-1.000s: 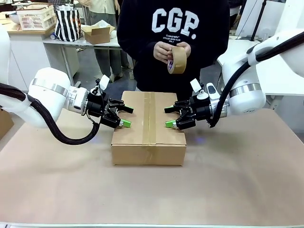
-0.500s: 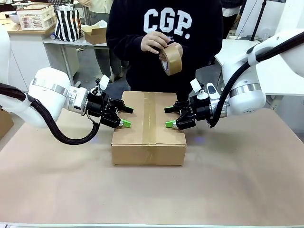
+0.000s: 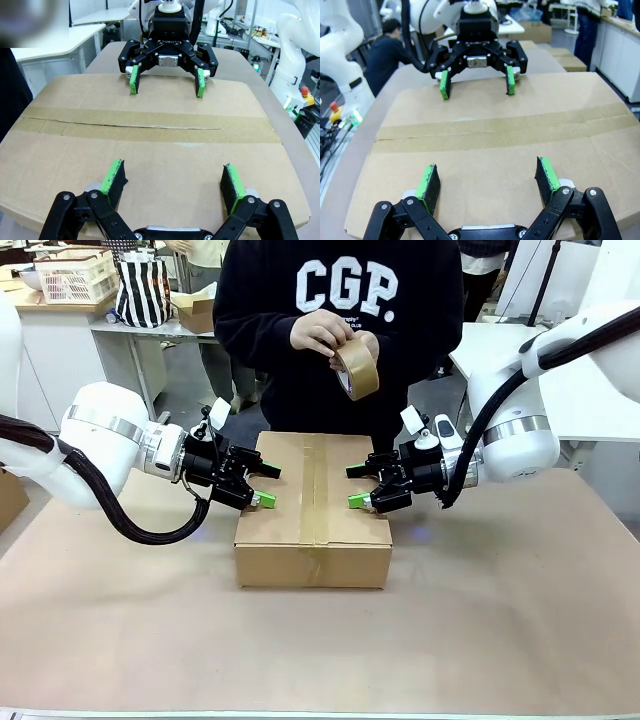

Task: Pack the gift set into the box.
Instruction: Press and hold the closed box until the human finishes sealing it.

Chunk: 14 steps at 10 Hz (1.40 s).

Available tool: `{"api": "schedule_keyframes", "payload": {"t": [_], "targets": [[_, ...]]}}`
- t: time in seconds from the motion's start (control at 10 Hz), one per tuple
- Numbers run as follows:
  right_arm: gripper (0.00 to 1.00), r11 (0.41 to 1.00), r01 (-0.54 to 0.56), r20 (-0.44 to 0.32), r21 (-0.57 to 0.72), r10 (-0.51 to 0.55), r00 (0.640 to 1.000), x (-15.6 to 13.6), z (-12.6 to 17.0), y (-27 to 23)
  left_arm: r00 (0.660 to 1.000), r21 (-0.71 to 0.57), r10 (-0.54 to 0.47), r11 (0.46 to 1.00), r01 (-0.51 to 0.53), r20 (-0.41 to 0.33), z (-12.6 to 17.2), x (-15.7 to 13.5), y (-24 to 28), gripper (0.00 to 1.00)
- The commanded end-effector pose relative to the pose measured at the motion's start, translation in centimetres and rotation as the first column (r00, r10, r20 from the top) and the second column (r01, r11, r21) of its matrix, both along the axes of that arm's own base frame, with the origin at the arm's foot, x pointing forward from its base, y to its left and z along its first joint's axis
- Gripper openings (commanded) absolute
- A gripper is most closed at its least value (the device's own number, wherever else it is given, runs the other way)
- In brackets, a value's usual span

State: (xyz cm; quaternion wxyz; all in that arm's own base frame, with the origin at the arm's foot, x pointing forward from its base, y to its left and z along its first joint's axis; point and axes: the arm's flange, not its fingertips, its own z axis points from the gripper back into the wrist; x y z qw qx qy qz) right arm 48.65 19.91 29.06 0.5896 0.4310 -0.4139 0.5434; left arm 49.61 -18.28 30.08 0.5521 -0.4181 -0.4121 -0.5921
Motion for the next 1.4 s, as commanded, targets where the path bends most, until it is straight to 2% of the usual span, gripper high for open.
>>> {"api": "schedule_keyframes", "payload": {"t": [0.0, 1.3], "targets": [[1.00, 1.000, 0.005, 0.000, -0.009, -0.005, 1.000, 0.02, -0.22, -0.07, 1.000, 0.008, 0.004, 1.000, -0.004, 0.011, -0.48, -0.30, 0.05, 1.00], [1.00, 1.000, 0.005, 0.000, -0.009, -0.005, 1.000, 0.02, -0.22, -0.07, 1.000, 0.008, 0.004, 1.000, -0.004, 0.011, -0.48, -0.30, 0.05, 1.00]]}}
